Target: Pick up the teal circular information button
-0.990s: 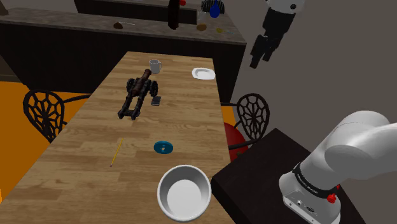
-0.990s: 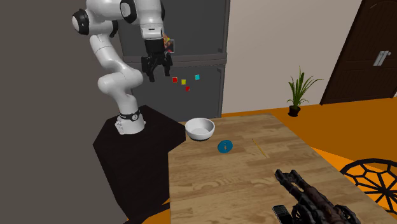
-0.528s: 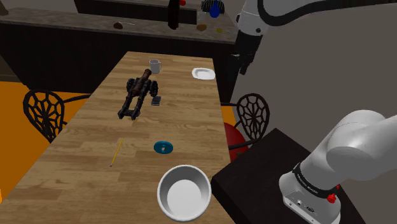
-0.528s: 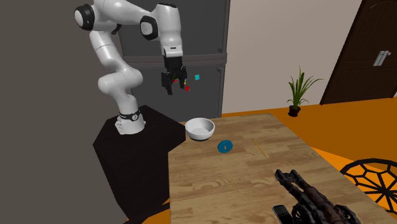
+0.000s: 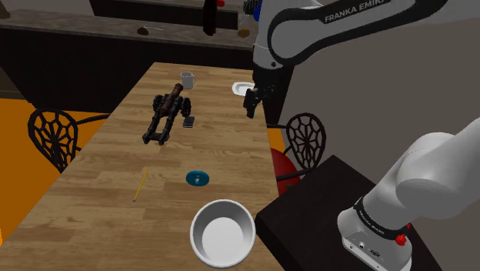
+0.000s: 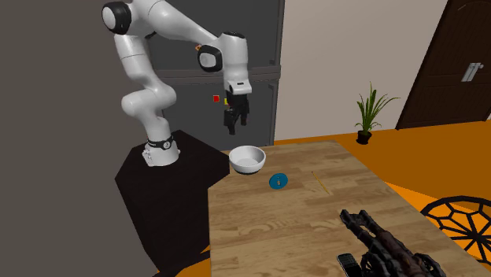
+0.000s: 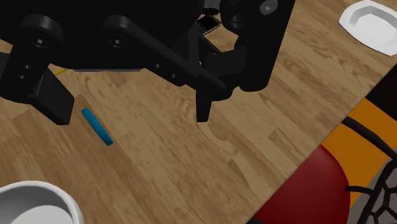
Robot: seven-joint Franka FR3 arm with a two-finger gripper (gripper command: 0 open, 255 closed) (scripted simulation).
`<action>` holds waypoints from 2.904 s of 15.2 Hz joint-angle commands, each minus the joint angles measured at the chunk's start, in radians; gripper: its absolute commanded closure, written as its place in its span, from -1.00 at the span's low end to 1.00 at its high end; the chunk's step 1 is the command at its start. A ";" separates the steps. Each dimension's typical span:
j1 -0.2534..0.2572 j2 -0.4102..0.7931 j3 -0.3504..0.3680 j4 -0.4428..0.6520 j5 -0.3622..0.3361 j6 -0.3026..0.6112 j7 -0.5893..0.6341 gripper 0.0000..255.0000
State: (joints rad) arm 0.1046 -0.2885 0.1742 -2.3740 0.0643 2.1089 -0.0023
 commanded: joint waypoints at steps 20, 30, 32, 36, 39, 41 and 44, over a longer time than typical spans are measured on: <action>0.150 0.779 0.080 0.449 -0.189 0.262 0.183 -1.00; 0.241 1.073 0.060 0.726 -0.241 0.258 0.206 -1.00; 0.244 1.094 0.056 0.732 -0.244 0.273 0.207 -1.00; 0.250 1.132 0.049 0.745 -0.251 0.298 0.209 -1.00; 0.249 1.133 0.048 0.748 -0.251 0.296 0.208 1.00; 0.249 1.133 0.048 0.748 -0.251 0.297 0.208 1.00; 0.249 1.134 0.048 0.749 -0.251 0.297 0.208 1.00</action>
State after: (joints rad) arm 0.3540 0.8447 0.2228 -1.6246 -0.1864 2.4059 0.2059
